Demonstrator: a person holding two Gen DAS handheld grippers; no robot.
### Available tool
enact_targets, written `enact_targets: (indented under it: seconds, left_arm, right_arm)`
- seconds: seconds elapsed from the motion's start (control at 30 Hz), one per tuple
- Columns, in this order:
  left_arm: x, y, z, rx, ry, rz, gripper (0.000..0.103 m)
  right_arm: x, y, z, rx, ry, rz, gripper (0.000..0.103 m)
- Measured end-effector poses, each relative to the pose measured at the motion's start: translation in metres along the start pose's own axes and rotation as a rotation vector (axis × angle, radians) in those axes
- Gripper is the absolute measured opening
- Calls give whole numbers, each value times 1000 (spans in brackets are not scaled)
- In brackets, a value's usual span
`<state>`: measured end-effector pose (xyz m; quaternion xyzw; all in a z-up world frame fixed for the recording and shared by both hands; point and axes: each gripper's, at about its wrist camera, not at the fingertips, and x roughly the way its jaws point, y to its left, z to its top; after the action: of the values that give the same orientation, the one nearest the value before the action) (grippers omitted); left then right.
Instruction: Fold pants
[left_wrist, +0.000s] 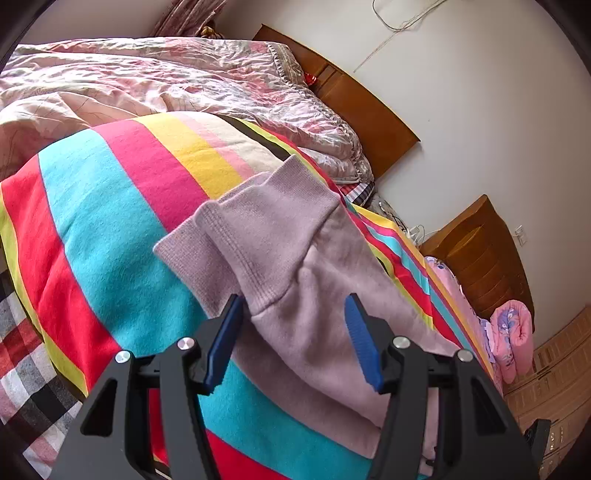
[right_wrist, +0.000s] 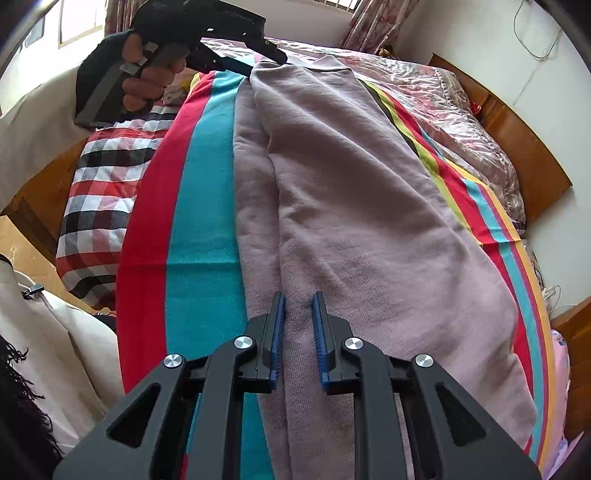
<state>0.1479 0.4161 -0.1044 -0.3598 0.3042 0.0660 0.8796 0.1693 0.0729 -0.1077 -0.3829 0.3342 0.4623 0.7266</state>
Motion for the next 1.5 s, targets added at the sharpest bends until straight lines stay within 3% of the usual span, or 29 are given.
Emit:
enact_targets:
  seconds: [0.13, 0.23, 0.27, 0.3, 0.33, 0.4, 0.5, 0.6, 0.67, 0.77, 0.97, 1.0, 1.07, 1.1, 1.13, 1.17, 1.2, 1.27, 1.37, 1.43, 1.5]
  left_arm:
    - [1, 3, -4, -18, 3, -9, 56]
    - [3, 6, -2, -38, 1, -22, 55]
    - [3, 8, 0, -58, -2, -32, 49]
    - [5, 12, 2, -87, 1, -45, 26]
    - [6, 14, 3, -97, 7, -46, 14]
    - [5, 12, 7, -101, 6, -50, 13]
    - [-7, -11, 22, -17, -19, -51, 12]
    - [-20, -21, 38, 27, -38, 3, 11]
    - [-14, -10, 40, 14, -17, 78, 11]
    - [5, 16, 26, -49, 47, 124, 11]
    - [6, 23, 20, -43, 37, 113, 11]
    - [6, 20, 19, -23, 40, 124, 13]
    - [7, 17, 18, 5, 38, 131, 16]
    - [6, 17, 17, 7, 36, 122, 24]
    - [3, 17, 16, 4, 31, 105, 30]
    - [-2, 17, 15, -3, 14, 101, 46]
    - [-9, 15, 14, -5, -14, 128, 64]
    - [-33, 1, 13, 28, -115, 236, 71]
    - [-57, -39, 11, 138, -188, 238, 81]
    - [-50, -76, 8, 243, -141, 179, 83]
    - [-18, -119, -2, 422, -51, 218, 84]
  right_arm:
    - [-1, -4, -2, 26, -22, -14, 5]
    - [-3, -6, -3, 54, -32, -8, 4]
    - [-3, -8, -3, 65, -37, -7, 3]
    - [-4, -8, -2, 71, -40, -3, 3]
    - [-6, -9, -2, 71, -44, -2, 3]
    - [-19, -18, 3, 96, -71, 19, 2]
    - [-49, -33, 13, 122, -123, 68, 2]
    - [-67, -26, 13, 74, -126, 120, 3]
    - [-55, -17, 6, 53, -81, 145, 3]
    - [-31, 1, -5, 19, -14, 157, 3]
    - [-25, 1, -4, 33, -6, 135, 3]
    - [-23, 2, -5, 35, -1, 139, 4]
    - [-14, 4, -9, 57, 13, 146, 17]
    - [-15, 4, -11, 65, -4, 163, 23]
    - [-17, 3, -11, 75, -6, 185, 42]
    - [-20, 2, -12, 91, -6, 205, 54]
    - [-30, -4, -13, 117, -33, 212, 54]
    - [-48, -19, -16, 181, -104, 217, 54]
    - [-76, -68, -34, 368, -205, 127, 54]
    - [-75, -104, -52, 478, -173, 25, 54]
    - [-65, -136, -70, 552, -107, -64, 54]
